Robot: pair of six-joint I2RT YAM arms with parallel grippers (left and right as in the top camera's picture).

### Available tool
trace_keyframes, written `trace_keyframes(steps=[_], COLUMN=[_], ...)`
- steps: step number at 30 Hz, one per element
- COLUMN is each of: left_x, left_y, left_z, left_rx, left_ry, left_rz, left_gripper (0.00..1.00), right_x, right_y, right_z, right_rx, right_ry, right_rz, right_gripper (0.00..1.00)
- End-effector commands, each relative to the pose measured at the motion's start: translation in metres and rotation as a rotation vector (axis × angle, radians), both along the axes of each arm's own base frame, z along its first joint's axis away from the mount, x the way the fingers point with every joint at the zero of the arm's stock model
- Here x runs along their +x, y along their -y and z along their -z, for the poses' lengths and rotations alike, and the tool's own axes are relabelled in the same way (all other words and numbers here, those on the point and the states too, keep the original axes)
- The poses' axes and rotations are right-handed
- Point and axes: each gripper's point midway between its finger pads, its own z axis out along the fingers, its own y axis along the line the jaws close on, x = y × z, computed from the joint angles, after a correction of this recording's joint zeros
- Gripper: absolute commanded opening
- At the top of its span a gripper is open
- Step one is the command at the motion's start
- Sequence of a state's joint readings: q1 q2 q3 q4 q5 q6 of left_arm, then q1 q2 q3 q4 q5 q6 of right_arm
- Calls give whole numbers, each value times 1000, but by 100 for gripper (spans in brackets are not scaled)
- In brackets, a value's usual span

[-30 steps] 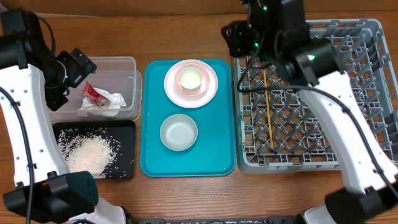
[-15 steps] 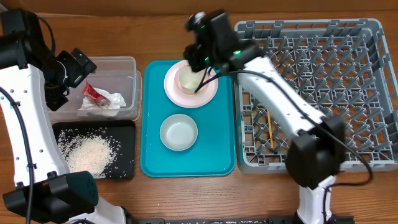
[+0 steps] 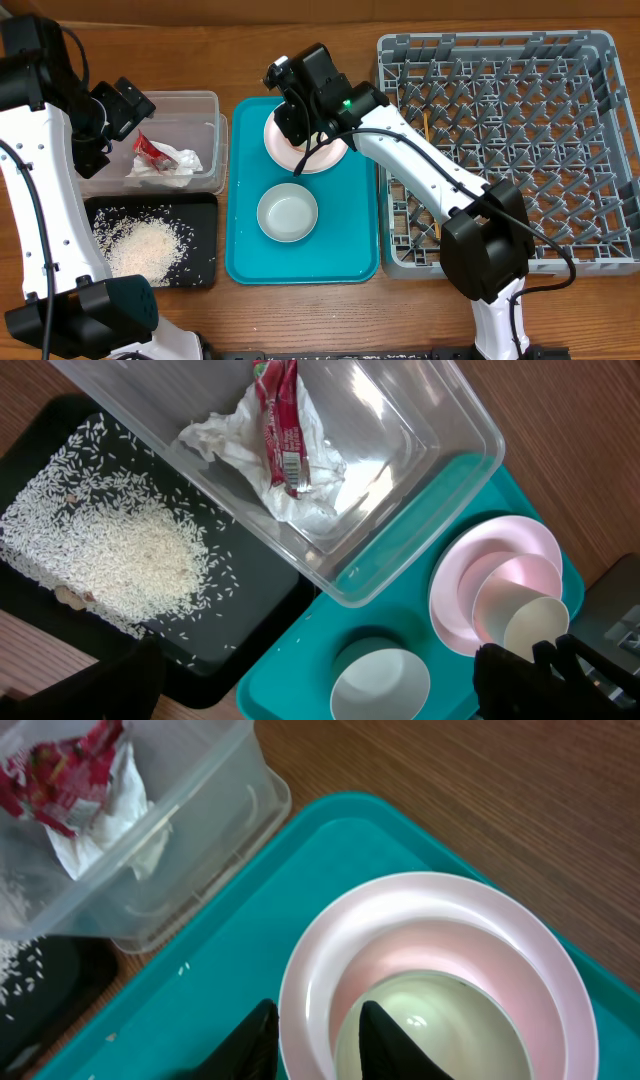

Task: Sort waste into correct bins and load items into the dishwasher
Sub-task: 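Lower the right gripper into the white cup and grip its rim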

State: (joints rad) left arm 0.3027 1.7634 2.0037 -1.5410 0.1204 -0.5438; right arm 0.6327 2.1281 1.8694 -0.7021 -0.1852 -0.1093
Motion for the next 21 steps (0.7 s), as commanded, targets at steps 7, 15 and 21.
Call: trace_keyframes(steps=[7,15,21], left_x=[-1,-1,-1], left_y=[2,2,2], left_z=[-14,-14,-14], left_rx=[14,14,14], left_ry=[44,44,44], left_rz=[15,15,15], left_gripper=[100,100,100], right_x=[0,-1,-2], right_y=[12,13,14], right_z=[25,39,68], right_rx=[-80,-99,-130], right_ry=[-20,-46,-88], right_rz=[-2,-3,-4], right_gripper=[28,28,24])
